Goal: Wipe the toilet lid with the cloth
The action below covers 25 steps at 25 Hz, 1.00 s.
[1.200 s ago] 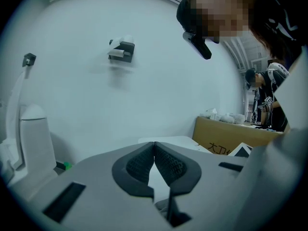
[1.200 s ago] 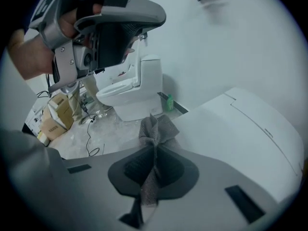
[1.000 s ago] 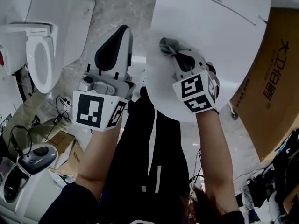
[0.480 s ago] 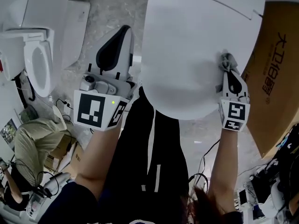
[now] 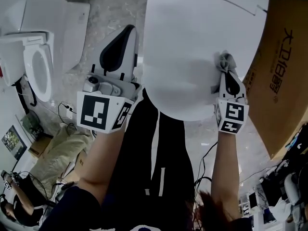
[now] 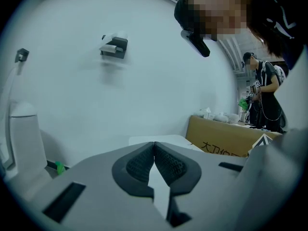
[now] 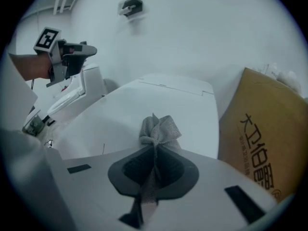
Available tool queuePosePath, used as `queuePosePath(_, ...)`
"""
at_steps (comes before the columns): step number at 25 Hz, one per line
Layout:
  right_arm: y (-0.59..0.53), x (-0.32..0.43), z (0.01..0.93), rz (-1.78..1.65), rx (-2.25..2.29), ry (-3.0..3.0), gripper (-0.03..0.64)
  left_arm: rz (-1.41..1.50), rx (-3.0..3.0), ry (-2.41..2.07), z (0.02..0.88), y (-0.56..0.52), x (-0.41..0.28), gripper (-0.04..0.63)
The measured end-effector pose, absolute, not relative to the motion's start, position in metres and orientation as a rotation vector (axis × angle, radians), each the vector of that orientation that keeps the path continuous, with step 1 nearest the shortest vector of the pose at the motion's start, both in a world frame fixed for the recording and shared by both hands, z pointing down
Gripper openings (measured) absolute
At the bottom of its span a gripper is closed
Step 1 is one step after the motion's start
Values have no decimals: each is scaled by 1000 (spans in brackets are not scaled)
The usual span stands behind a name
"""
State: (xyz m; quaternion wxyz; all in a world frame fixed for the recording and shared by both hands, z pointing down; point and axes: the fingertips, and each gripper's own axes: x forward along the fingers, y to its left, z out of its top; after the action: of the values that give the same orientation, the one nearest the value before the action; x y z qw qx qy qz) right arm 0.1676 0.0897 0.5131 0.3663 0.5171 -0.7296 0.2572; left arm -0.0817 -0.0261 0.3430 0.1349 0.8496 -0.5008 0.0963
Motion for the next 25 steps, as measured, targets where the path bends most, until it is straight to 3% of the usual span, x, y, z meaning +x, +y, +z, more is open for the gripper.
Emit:
queuePosePath(16,103,-72,511,648,691,-2194,34,281,2462,-1482,334,-21,-87,20)
queuePosePath(25,138,-57,513,715,661,-2192,34,299,2463,-1468,336,-12,-87,20)
